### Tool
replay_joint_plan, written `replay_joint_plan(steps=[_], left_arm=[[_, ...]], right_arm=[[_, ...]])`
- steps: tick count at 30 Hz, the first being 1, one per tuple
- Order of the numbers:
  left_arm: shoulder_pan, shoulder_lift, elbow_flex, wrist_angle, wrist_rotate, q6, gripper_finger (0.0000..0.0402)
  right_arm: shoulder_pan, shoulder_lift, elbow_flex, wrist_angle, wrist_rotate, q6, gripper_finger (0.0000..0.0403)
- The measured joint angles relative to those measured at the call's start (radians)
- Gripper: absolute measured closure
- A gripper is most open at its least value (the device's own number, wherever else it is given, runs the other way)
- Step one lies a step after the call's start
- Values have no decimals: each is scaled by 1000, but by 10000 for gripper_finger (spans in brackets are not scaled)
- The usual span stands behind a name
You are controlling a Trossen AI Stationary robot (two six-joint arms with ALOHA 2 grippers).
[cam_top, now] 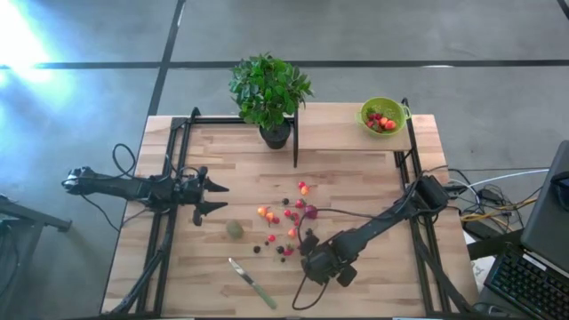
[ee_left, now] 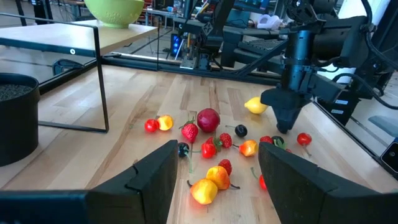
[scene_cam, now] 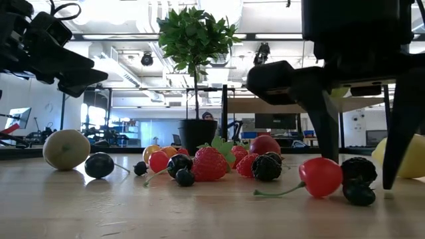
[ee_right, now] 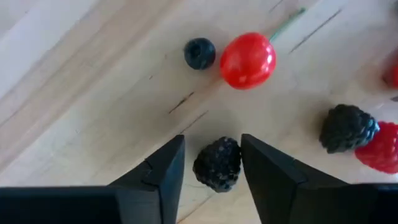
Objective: Pick & Place Fruit
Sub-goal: Put the blackberry into the green strainer bowl on the shelf
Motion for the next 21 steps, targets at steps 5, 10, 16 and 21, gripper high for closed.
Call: replay_joint_plan(steps=[5, 10, 16, 21], left_arm=[[0, 0, 0, 0, 0, 0, 172], [0, 0, 0, 0, 0, 0, 172], [0, 0, 0, 0, 0, 0, 172], [0, 0, 0, 0, 0, 0, 172]], right_arm=[[0, 0, 0, -1, 0, 26, 237], [0, 0, 0, -8, 0, 26, 254], [0, 0, 0, -35, 48, 60, 290], [0, 0, -1, -52, 51, 79, 302]])
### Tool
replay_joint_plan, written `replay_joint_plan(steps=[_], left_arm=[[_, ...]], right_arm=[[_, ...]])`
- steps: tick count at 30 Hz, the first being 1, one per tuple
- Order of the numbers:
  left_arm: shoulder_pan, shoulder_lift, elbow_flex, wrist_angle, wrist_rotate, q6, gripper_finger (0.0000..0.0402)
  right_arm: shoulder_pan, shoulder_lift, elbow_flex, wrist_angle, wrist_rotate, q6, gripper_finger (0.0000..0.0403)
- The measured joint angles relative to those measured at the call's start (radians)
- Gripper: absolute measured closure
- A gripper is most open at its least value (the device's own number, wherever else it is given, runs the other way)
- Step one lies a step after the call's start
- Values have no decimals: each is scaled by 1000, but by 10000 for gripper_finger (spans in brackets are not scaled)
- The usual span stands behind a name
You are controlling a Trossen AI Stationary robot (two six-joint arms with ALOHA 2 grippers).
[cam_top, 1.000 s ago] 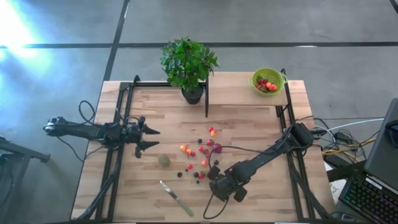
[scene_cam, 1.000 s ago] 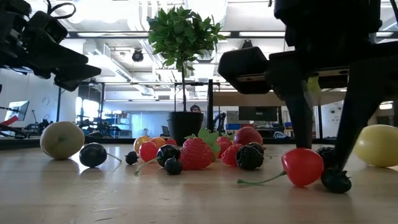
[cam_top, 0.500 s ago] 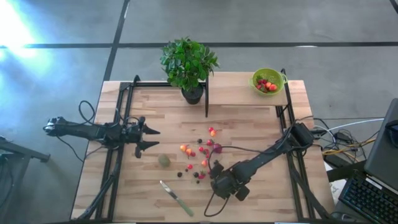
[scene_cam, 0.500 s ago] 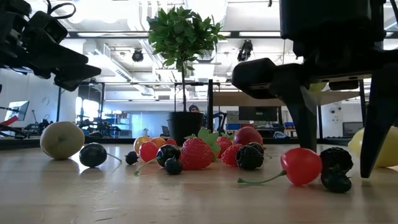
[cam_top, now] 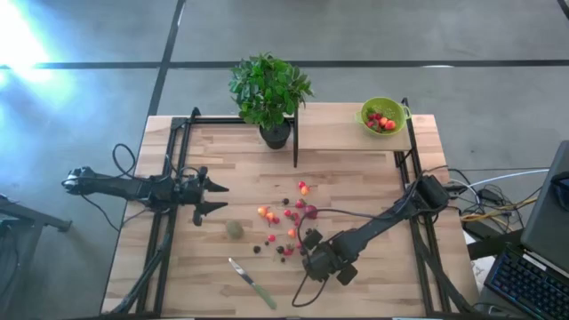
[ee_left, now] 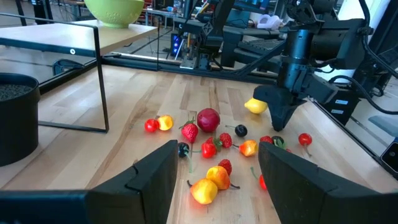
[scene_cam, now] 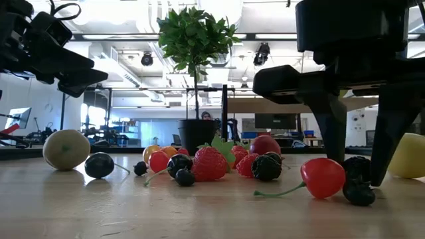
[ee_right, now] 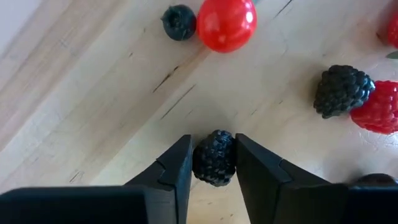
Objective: Pick & Place Fruit
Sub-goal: Put the blackberry into the green strainer bowl on the shelf
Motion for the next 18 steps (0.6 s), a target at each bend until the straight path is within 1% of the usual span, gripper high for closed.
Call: replay_joint_plan(steps=[6, 14, 18], left_arm=[[0, 0, 0, 0, 0, 0, 172], [0, 0, 0, 0, 0, 0, 172], [0, 0, 0, 0, 0, 0, 172]], right_arm=[[0, 0, -3, -1, 2, 0, 287], [0, 0, -3, 0, 2, 11, 318], [0, -5, 0, -5, 0, 49, 314]])
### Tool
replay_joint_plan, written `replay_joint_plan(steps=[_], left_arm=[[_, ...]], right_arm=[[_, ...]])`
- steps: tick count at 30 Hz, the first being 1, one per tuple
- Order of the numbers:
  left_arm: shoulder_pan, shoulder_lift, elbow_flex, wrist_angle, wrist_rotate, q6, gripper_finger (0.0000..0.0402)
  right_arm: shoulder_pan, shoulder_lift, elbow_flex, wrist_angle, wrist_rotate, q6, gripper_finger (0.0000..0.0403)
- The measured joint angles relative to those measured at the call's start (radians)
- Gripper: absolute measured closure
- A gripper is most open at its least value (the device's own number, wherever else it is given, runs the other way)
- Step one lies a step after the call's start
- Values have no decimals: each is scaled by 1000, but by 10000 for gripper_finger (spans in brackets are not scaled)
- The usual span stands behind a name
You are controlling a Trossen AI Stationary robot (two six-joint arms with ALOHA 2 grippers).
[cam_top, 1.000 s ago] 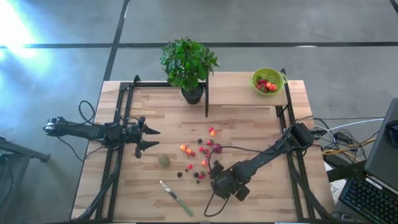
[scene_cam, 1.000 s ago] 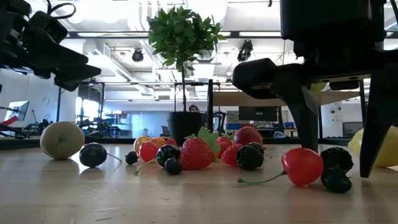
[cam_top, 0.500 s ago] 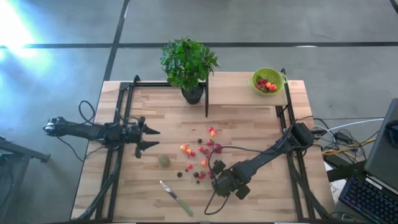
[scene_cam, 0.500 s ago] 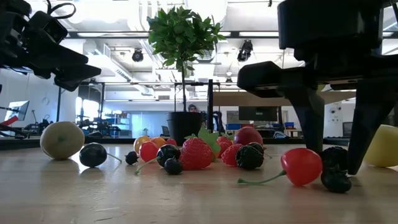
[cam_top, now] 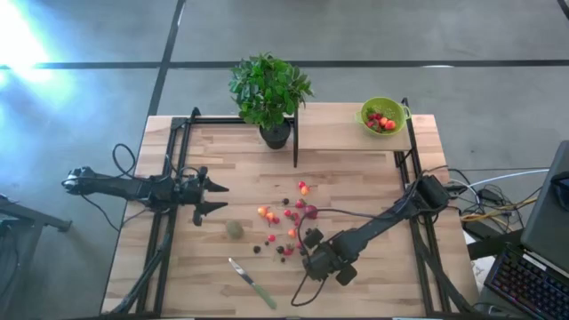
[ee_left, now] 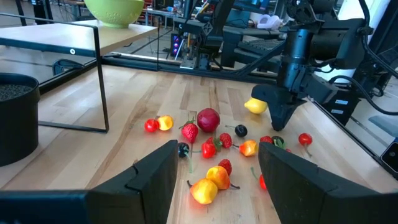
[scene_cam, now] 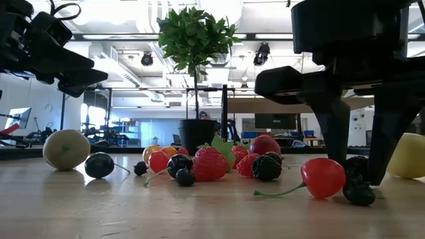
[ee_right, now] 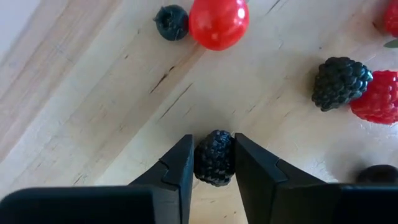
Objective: Pick & Place Fruit
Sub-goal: Put the blackberry into the green strainer bowl on the shelf
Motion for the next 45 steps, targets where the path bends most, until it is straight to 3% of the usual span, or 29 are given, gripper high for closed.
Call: replay_joint_plan(steps=[11, 17, 20, 27, 35, 45], left_arm=[[0, 0, 0, 0, 0, 0, 172], [0, 0, 0, 0, 0, 0, 172], [0, 0, 0, 0, 0, 0, 172], [0, 3, 0, 0, 0, 0, 172], [0, 3, 0, 0, 0, 0, 172], [0, 3, 0, 0, 0, 0, 172]], right_arm=[[-29, -147, 2, -84, 3, 0, 317], [-94, -285, 1, -222, 176, 3, 306], [-160, -365, 1, -266, 208, 11, 311], [-378, -570, 1, -336, 211, 63, 313], [-716, -765, 1, -354, 211, 82, 308], [-1139, -812, 1, -349, 203, 108, 305]])
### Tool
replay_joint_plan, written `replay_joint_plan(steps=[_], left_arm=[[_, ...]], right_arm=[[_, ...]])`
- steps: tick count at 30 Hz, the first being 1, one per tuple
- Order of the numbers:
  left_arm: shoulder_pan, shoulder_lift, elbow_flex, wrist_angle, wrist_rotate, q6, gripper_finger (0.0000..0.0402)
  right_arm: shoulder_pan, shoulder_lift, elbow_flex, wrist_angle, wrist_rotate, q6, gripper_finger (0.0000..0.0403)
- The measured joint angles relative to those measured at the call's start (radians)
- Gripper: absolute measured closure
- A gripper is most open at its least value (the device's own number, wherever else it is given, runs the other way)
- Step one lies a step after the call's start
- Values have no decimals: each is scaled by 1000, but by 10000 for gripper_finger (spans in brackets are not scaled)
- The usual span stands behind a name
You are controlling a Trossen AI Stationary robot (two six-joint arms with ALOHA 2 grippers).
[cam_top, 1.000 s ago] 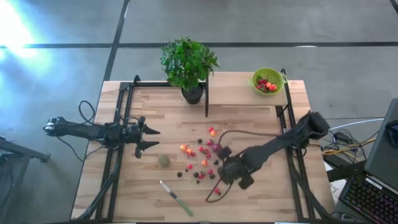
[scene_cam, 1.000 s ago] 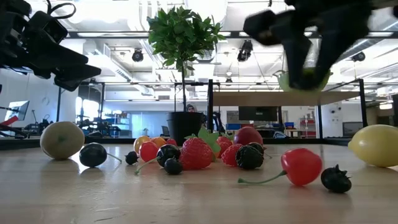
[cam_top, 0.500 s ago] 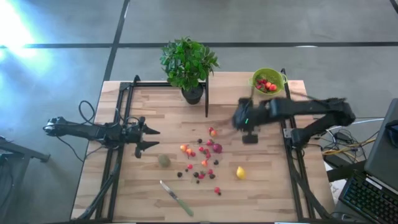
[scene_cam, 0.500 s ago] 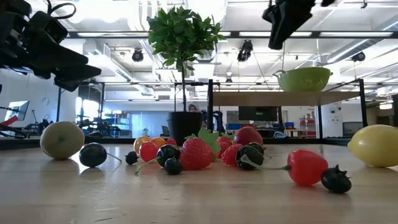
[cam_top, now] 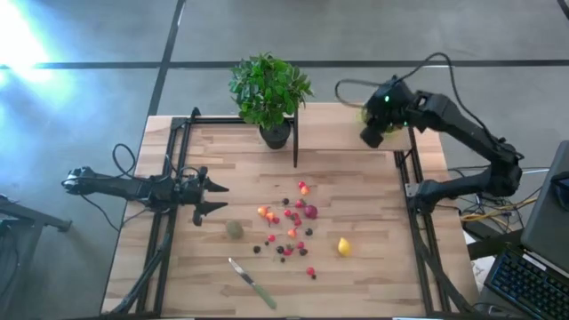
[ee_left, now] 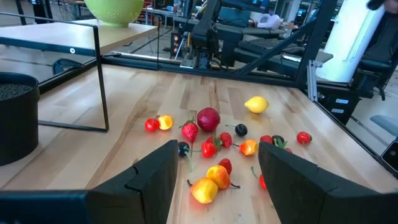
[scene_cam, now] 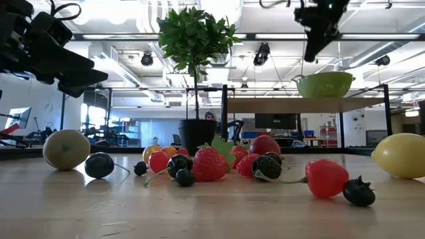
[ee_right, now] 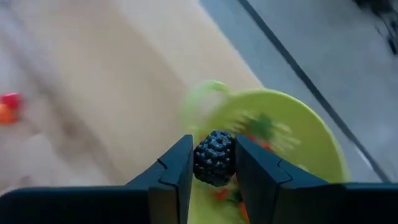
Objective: Pick & Place Fruit
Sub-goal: Put the blackberry into the green strainer bowl on the shelf
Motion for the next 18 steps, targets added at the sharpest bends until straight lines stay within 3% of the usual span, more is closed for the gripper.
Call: replay_joint_plan(steps=[8, 18], left_arm=[[0, 0, 0, 0, 0, 0, 172], [0, 0, 0, 0, 0, 0, 172]], right_arm=[[-186, 69, 0, -1, -7, 0, 312], [-270, 171, 0, -86, -29, -3, 302]])
